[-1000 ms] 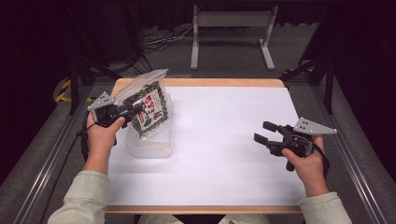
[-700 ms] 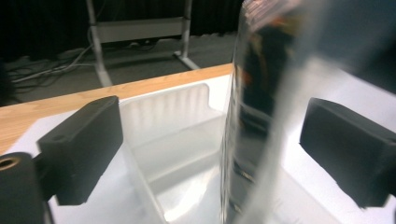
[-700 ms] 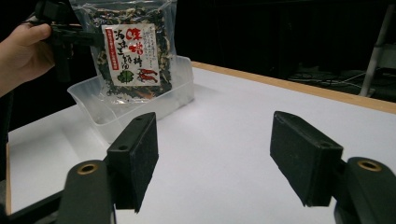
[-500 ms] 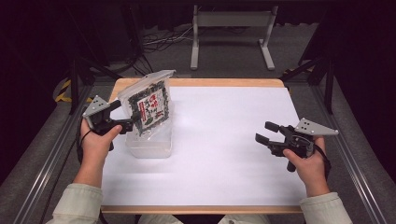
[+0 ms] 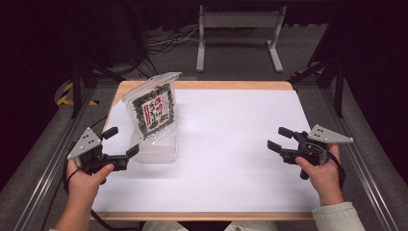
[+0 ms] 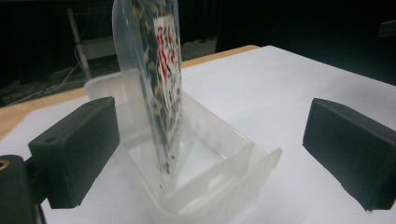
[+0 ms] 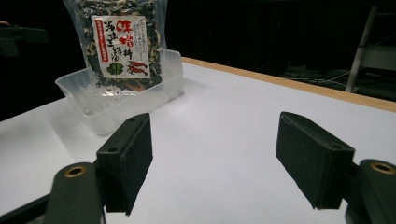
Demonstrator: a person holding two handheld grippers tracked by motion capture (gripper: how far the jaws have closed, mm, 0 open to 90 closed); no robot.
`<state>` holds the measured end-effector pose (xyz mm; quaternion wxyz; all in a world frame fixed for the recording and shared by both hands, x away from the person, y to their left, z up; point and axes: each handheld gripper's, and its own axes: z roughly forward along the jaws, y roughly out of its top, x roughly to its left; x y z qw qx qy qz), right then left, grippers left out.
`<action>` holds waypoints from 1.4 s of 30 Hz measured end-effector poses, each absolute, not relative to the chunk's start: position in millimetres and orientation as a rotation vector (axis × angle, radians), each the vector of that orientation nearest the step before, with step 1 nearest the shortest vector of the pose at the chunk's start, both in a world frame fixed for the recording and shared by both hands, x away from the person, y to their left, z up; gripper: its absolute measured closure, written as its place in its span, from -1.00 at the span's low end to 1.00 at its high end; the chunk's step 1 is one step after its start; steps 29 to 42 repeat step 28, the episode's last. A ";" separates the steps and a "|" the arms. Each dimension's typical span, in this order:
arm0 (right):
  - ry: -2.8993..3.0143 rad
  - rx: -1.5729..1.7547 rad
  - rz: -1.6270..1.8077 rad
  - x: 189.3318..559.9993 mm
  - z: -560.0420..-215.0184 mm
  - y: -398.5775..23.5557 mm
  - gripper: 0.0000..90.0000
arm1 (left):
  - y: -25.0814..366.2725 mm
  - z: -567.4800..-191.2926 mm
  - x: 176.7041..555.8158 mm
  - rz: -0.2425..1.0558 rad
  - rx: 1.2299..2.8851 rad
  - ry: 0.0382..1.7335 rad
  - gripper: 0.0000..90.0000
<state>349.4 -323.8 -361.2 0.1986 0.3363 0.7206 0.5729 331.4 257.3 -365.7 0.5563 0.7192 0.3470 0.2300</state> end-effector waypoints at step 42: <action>1.991 1.021 1.487 338.8 -416.5 -333.6 -0.44 | 263.3 -437.0 312.3 0.490 1.760 0.901 -0.82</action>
